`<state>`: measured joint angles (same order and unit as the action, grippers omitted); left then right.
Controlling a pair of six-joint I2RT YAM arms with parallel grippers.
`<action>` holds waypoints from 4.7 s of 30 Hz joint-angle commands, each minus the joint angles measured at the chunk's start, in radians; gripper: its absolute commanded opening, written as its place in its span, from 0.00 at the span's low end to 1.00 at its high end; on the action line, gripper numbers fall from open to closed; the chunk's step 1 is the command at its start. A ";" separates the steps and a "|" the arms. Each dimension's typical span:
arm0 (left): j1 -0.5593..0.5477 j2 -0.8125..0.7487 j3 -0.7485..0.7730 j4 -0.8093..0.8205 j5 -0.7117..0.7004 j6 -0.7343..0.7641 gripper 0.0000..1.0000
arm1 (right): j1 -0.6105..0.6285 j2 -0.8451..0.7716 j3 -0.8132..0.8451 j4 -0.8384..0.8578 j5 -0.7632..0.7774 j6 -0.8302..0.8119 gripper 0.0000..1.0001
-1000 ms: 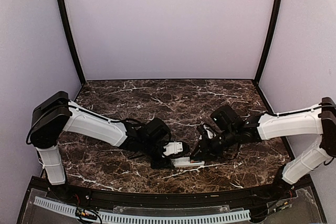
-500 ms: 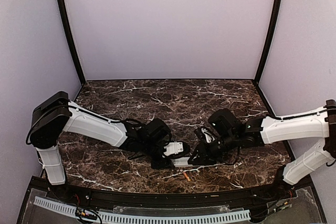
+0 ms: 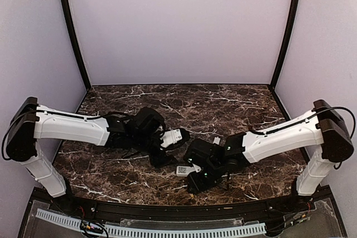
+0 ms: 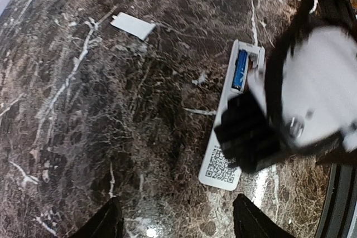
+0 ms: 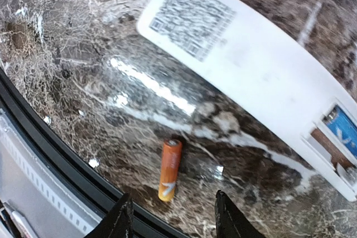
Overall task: Load the batteries into the remote control
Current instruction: Pick up the battery from the corner of the board, then hold the remote control without the battery cover at the center of the board, then place the battery in the battery compartment.
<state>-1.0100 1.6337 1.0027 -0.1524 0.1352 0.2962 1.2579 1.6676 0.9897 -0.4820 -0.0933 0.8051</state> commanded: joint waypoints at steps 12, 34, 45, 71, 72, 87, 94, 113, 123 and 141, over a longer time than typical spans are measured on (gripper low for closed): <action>0.039 -0.269 -0.079 -0.102 -0.122 -0.083 0.71 | 0.093 0.324 0.357 -0.337 0.167 -0.109 0.36; 0.038 -0.403 -0.163 -0.068 -0.023 -0.032 0.73 | -0.009 0.030 0.208 -0.020 -0.082 -0.742 0.00; 0.029 -0.068 -0.102 0.129 0.223 0.187 0.83 | -0.302 -0.248 -0.167 0.408 -0.397 -1.078 0.00; 0.016 0.248 0.026 0.040 0.275 0.220 0.35 | -0.335 -0.272 -0.362 0.603 -0.439 -1.229 0.00; 0.017 0.246 0.033 0.010 0.265 0.222 0.30 | -0.335 -0.265 -0.356 0.595 -0.445 -1.233 0.00; 0.090 0.248 0.122 -0.276 0.200 0.415 0.25 | -0.258 -0.162 -0.307 0.589 -0.398 -1.303 0.00; 0.107 0.248 0.117 -0.345 0.192 0.472 0.26 | -0.241 -0.116 -0.301 0.639 -0.347 -1.300 0.00; 0.113 0.254 0.121 -0.389 0.155 0.498 0.26 | -0.250 -0.026 -0.232 0.607 -0.291 -1.351 0.00; 0.120 0.247 0.119 -0.412 0.103 0.509 0.26 | -0.249 0.007 -0.211 0.564 -0.247 -1.346 0.00; 0.178 0.195 0.064 -0.402 0.008 0.509 0.26 | -0.240 0.069 -0.135 0.458 -0.259 -1.321 0.00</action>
<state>-0.8799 1.8584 1.1141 -0.4171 0.3012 0.8028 1.0142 1.7031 0.8291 0.0406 -0.3573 -0.5331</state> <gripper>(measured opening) 0.350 0.039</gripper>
